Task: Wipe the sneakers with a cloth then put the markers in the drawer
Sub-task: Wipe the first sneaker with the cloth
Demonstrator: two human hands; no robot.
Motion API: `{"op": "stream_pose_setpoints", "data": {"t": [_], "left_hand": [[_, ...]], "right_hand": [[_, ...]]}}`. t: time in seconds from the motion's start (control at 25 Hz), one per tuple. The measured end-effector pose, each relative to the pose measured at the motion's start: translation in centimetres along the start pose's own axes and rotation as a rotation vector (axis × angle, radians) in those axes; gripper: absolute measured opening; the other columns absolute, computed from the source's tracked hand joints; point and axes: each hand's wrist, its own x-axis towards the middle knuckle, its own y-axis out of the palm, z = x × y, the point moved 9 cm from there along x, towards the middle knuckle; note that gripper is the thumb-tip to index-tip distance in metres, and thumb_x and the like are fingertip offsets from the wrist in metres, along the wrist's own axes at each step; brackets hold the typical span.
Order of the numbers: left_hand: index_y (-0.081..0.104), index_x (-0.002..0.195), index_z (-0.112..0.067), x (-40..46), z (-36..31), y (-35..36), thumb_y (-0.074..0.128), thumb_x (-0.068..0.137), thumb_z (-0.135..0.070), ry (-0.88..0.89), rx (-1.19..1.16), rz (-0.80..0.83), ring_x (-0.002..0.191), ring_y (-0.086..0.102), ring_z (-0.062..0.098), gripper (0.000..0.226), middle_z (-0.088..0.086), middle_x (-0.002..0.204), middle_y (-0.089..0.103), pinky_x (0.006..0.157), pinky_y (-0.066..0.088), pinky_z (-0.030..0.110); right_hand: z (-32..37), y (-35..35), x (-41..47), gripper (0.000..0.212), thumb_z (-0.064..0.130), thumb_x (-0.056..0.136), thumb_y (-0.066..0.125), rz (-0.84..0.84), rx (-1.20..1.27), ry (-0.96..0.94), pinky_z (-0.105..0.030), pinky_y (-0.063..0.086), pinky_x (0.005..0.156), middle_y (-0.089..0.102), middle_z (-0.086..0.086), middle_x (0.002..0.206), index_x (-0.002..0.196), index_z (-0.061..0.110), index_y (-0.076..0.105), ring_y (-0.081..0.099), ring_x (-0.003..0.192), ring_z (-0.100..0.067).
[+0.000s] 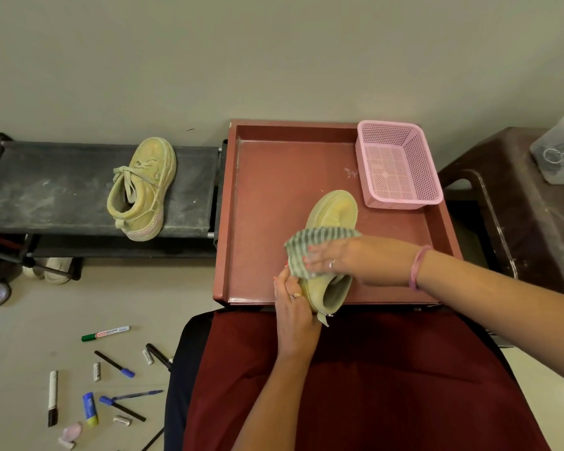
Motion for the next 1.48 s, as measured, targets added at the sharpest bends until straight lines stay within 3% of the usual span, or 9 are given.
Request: {"op": "stream_pose_setpoints", "data": {"t": [0.12, 0.28, 0.48, 0.64, 0.84, 0.96, 1.16, 1.28, 1.48], "left_hand": [[0.040, 0.134, 0.000, 0.1, -0.2, 0.2, 0.071, 0.076, 0.001, 0.012, 0.025, 0.001, 0.122, 0.048, 0.027, 0.066, 0.001, 0.136, 0.031, 0.102, 0.046, 0.046], [0.032, 0.141, -0.008, 0.0, -0.5, 0.0, 0.073, 0.073, 0.005, 0.045, 0.031, -0.006, 0.131, 0.041, 0.027, 0.080, 0.001, 0.139, 0.029, 0.110, 0.038, 0.048], [0.032, 0.140, -0.009, 0.1, -0.7, -0.1, 0.077, 0.067, 0.007, 0.072, 0.064, -0.015, 0.127, 0.043, 0.026, 0.087, 0.003, 0.137, 0.032, 0.105, 0.043, 0.047], [0.032, 0.138, -0.008, -0.3, -1.4, 0.0, 0.079, 0.066, 0.008, 0.132, 0.120, -0.027, 0.128, 0.041, 0.027, 0.088, 0.005, 0.138, 0.032, 0.102, 0.045, 0.052], [0.034, 0.136, -0.006, -0.5, -1.6, 0.4, 0.077, 0.071, 0.005, 0.156, 0.151, -0.036, 0.127, 0.043, 0.026, 0.079, 0.006, 0.137, 0.035, 0.102, 0.044, 0.051], [0.034, 0.136, -0.005, -0.7, -2.0, 0.3, 0.076, 0.072, 0.005, 0.198, 0.159, -0.047, 0.127, 0.044, 0.027, 0.077, 0.006, 0.136, 0.036, 0.102, 0.043, 0.052], [0.033, 0.137, -0.009, -0.6, -1.7, 0.0, 0.077, 0.070, 0.008, 0.172, 0.142, -0.061, 0.133, 0.039, 0.026, 0.083, 0.005, 0.137, 0.034, 0.102, 0.044, 0.052], [0.033, 0.138, -0.009, -0.4, -1.3, 0.1, 0.077, 0.069, 0.009, 0.155, 0.107, -0.066, 0.132, 0.038, 0.025, 0.083, 0.006, 0.137, 0.034, 0.105, 0.043, 0.050], [0.032, 0.140, -0.007, -0.4, -0.5, 0.0, 0.072, 0.071, 0.013, 0.086, 0.043, -0.057, 0.133, 0.039, 0.028, 0.082, 0.005, 0.138, 0.030, 0.108, 0.040, 0.046]], "right_hand": [[-1.0, -0.8, -0.6, 0.066, -0.007, 0.088, 0.043, 0.013, -0.031, -0.025, -0.025, 0.007, 0.119, 0.020, 0.003, 0.156, 0.147, 0.018, 0.029, 0.015, 0.145, -0.013], [-8.6, -3.5, -1.4, 0.077, -0.010, 0.087, 0.048, -0.139, -0.146, 0.364, -0.025, 0.004, 0.115, 0.010, 0.001, 0.159, 0.151, 0.019, 0.016, 0.010, 0.146, -0.015], [-4.2, -0.6, -0.6, 0.072, -0.008, 0.090, 0.046, -0.106, -0.083, 0.148, -0.021, 0.002, 0.114, 0.011, 0.004, 0.158, 0.151, 0.021, 0.018, 0.007, 0.146, -0.014], [-11.2, -3.7, -1.6, 0.062, -0.004, 0.091, 0.047, -0.260, -0.057, 0.501, -0.028, 0.017, 0.115, 0.026, -0.004, 0.155, 0.147, 0.017, 0.030, 0.025, 0.142, -0.020], [-1.4, -0.4, 2.7, 0.044, 0.003, 0.098, 0.035, -0.063, -0.183, 0.101, -0.031, 0.027, 0.112, 0.040, -0.005, 0.146, 0.140, 0.012, 0.041, 0.035, 0.135, -0.021], [-2.3, -0.4, 2.3, 0.049, 0.004, 0.098, 0.036, -0.003, -0.275, 0.051, -0.032, 0.027, 0.113, 0.034, -0.003, 0.150, 0.145, 0.017, 0.034, 0.030, 0.139, -0.021], [-11.3, -3.2, 0.1, 0.055, -0.003, 0.095, 0.037, -0.260, -0.018, 0.430, -0.027, 0.014, 0.114, 0.029, -0.005, 0.154, 0.146, 0.015, 0.031, 0.025, 0.142, -0.023], [-13.0, -2.1, -0.2, 0.065, -0.018, 0.078, 0.042, -0.452, 0.287, 0.591, -0.027, 0.018, 0.113, 0.043, -0.012, 0.143, 0.137, 0.009, 0.046, 0.035, 0.136, -0.029], [-13.3, -1.9, 1.1, 0.059, -0.015, 0.078, 0.041, -0.625, 0.399, 0.692, -0.030, 0.025, 0.114, 0.050, -0.012, 0.138, 0.131, 0.009, 0.053, 0.042, 0.132, -0.027]]}}
